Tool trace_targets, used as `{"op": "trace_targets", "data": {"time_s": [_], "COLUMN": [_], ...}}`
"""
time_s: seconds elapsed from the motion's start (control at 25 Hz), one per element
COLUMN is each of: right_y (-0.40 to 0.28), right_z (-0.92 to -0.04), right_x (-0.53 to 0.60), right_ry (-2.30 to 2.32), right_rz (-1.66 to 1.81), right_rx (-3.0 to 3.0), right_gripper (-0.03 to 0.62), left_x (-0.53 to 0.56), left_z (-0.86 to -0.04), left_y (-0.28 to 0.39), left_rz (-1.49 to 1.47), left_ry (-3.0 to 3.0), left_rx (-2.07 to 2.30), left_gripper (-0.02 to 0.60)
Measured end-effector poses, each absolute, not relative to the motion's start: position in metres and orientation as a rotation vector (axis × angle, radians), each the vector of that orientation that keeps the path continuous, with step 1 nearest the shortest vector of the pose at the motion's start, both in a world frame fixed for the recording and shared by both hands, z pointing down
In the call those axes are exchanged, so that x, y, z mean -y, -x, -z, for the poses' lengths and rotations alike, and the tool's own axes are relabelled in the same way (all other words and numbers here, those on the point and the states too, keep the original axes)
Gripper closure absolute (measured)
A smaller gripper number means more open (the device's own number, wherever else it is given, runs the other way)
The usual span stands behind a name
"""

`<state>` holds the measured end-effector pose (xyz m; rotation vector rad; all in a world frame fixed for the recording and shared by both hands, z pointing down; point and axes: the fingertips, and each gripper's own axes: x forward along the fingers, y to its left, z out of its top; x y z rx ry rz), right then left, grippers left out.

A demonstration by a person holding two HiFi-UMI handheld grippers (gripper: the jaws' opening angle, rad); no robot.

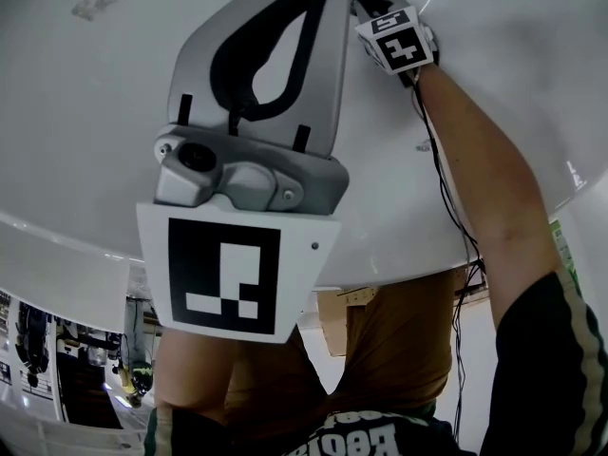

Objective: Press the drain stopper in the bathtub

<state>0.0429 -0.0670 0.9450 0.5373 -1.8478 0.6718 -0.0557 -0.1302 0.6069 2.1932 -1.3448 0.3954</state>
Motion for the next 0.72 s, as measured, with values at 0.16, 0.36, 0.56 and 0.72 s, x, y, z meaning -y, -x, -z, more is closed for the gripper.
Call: {"op": "trace_targets", "data": {"time_s": [0.16,0.36,0.56,0.72], "right_y": [-0.044,-0.043,-0.042,-0.045], "right_z": [-0.948,-0.949,-0.949,-0.948], "right_x": [0.065,0.07,0.067,0.07], "right_ry": [-0.53,-0.503,-0.541,-0.542], "right_rz": [-0.66,-0.665,-0.717,-0.647], "right_rx": [1.825,1.794,1.771,1.766], "right_gripper": [0.58,0.58,0.58,0.58], "left_x": [0.125,0.124,0.122,0.123], "left_z": [-0.61,-0.613,-0.62,-0.621], "left_y": [0.044,0.039,0.042,0.044], "left_rz": [-0.442,-0.485,-0.464,-0.451], "left_ry": [-2.227,-2.259,-2.209,-2.182], "left_rx": [1.289,1.272,1.226,1.251], "left_gripper": [0.572,0.572,0.572,0.572]}}
